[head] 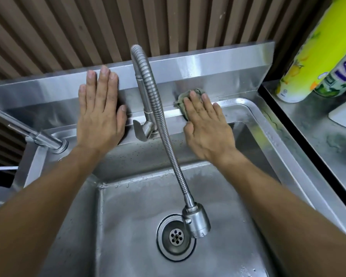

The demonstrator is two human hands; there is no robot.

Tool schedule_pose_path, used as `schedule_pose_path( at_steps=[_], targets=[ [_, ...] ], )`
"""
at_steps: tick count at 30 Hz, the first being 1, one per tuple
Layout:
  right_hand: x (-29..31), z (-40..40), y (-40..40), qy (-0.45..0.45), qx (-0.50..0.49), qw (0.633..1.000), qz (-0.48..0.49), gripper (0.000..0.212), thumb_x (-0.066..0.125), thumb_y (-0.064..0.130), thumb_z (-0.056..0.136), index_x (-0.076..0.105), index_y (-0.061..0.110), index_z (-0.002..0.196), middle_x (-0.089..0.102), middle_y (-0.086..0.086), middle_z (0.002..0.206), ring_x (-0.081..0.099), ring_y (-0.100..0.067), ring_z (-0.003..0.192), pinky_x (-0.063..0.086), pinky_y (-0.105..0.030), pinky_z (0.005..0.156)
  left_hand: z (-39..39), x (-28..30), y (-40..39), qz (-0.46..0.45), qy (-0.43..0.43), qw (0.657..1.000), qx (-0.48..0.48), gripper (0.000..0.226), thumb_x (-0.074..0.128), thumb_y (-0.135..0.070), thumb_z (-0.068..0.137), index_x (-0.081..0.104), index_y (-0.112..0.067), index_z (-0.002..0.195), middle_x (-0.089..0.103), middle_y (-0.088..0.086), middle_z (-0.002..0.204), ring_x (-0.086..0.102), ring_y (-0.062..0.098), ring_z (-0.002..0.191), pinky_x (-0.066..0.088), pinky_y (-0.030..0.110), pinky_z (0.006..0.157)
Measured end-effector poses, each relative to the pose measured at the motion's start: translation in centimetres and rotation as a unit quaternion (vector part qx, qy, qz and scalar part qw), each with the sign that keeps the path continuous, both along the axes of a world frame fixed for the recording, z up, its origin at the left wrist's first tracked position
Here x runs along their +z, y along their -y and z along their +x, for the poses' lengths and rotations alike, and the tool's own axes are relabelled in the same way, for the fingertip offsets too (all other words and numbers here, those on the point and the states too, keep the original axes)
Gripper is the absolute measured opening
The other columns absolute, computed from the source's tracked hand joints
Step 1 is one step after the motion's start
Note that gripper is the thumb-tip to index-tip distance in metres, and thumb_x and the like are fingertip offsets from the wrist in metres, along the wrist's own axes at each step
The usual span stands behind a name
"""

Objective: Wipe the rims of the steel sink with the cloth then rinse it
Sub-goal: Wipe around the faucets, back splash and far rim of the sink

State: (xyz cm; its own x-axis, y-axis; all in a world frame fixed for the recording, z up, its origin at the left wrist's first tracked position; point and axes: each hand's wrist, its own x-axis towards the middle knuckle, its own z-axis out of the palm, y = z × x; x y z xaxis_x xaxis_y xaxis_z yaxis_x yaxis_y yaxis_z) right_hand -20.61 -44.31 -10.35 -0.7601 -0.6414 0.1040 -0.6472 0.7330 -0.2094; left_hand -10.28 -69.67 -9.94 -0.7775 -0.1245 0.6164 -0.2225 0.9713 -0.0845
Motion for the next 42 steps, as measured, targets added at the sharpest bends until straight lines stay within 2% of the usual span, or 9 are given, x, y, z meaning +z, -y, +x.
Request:
schedule_pose_path(
  at_steps=[3,6,11,13,16,20,26,30,42],
  targets=[
    [0.0,1.4,2.4,0.027,-0.128,0.991,-0.029,0.068,0.015,0.035,0.102,-0.006,0.012,0.163,-0.014,-0.007,0.172,-0.014,-0.023,0.159,-0.011,-0.040,0.127,0.0,0.1,0.1,0.011,0.000,1.000,-0.005,0.069,0.035,-0.028,0.107,-0.001,-0.008,0.163,0.005,0.019,0.171,0.003,0.041,0.157,-0.008,0.046,0.127],
    [0.4,2.1,3.8,0.062,-0.172,0.982,-0.046,0.070,0.021,0.036,0.105,-0.007,0.008,0.163,-0.014,-0.012,0.171,-0.013,-0.025,0.159,-0.011,-0.040,0.127,-0.1,0.0,0.0,0.015,0.004,1.000,-0.016,0.069,0.033,-0.030,0.107,-0.004,-0.009,0.163,0.004,0.019,0.171,0.003,0.042,0.157,-0.008,0.046,0.127],
    [1.1,2.2,1.6,0.036,0.034,0.998,-0.045,0.063,0.020,0.036,0.104,0.013,0.022,0.165,0.005,0.002,0.173,0.002,-0.016,0.160,-0.004,-0.034,0.127,-0.7,2.0,-0.3,-0.072,0.007,0.995,-0.065,0.063,0.035,-0.031,0.107,0.014,-0.014,0.164,0.012,0.008,0.172,0.003,0.025,0.159,-0.010,0.037,0.126],
    [1.2,0.8,0.5,0.031,0.033,0.998,-0.032,0.058,0.022,0.034,0.107,0.016,0.026,0.164,0.008,0.008,0.172,0.004,-0.013,0.160,-0.002,-0.034,0.127,-2.6,3.6,-0.7,-0.130,0.036,0.983,-0.124,0.060,0.035,-0.029,0.106,0.023,-0.017,0.163,0.022,0.008,0.170,0.008,0.026,0.159,-0.009,0.035,0.126],
    [0.7,0.2,-0.2,0.028,-0.086,0.996,-0.027,0.058,0.023,0.033,0.110,0.009,0.022,0.165,0.002,0.005,0.173,-0.001,-0.016,0.160,-0.004,-0.034,0.127,-5.6,5.5,-0.7,-0.182,0.079,0.962,-0.189,0.059,0.038,-0.025,0.105,0.025,-0.016,0.162,0.022,0.009,0.169,-0.002,0.024,0.159,-0.006,0.038,0.128],
    [0.5,0.8,1.8,0.045,-0.188,0.980,-0.035,0.063,0.018,0.035,0.109,0.000,0.010,0.164,-0.004,-0.007,0.173,-0.005,-0.024,0.160,-0.006,-0.039,0.128,-8.8,7.4,-0.2,-0.222,0.077,0.935,-0.266,0.047,0.037,-0.025,0.111,0.037,-0.017,0.158,0.028,0.012,0.167,0.025,0.035,0.155,0.012,0.044,0.126],
    [0.6,1.2,2.7,0.043,-0.168,0.985,-0.003,0.071,0.017,0.044,0.107,-0.003,0.006,0.163,-0.007,-0.013,0.172,-0.007,-0.027,0.160,-0.004,-0.043,0.130,-13.9,9.1,-1.5,-0.327,0.126,0.868,-0.352,0.065,0.032,-0.037,0.108,0.014,-0.009,0.164,0.013,0.010,0.172,0.010,0.031,0.159,0.006,0.045,0.129],
    [1.4,-0.8,3.5,0.087,-0.281,0.956,-0.018,0.074,0.014,0.042,0.104,-0.007,-0.002,0.160,-0.011,-0.020,0.170,-0.009,-0.032,0.159,-0.004,-0.045,0.130,-13.8,8.9,-1.6,-0.325,0.110,0.866,-0.364,0.066,0.032,-0.035,0.107,0.014,-0.006,0.163,0.013,0.013,0.171,0.010,0.035,0.158,0.006,0.047,0.129],
    [2.2,-4.6,2.6,0.131,-0.382,0.907,-0.124,0.082,0.023,0.044,0.102,-0.008,-0.006,0.159,-0.012,-0.025,0.169,-0.011,-0.035,0.158,-0.006,-0.045,0.130,-13.7,8.9,-2.1,-0.297,0.123,0.872,-0.368,0.065,0.032,-0.034,0.105,0.018,-0.007,0.163,0.015,0.013,0.171,0.011,0.034,0.158,0.007,0.048,0.129]
  ],
)
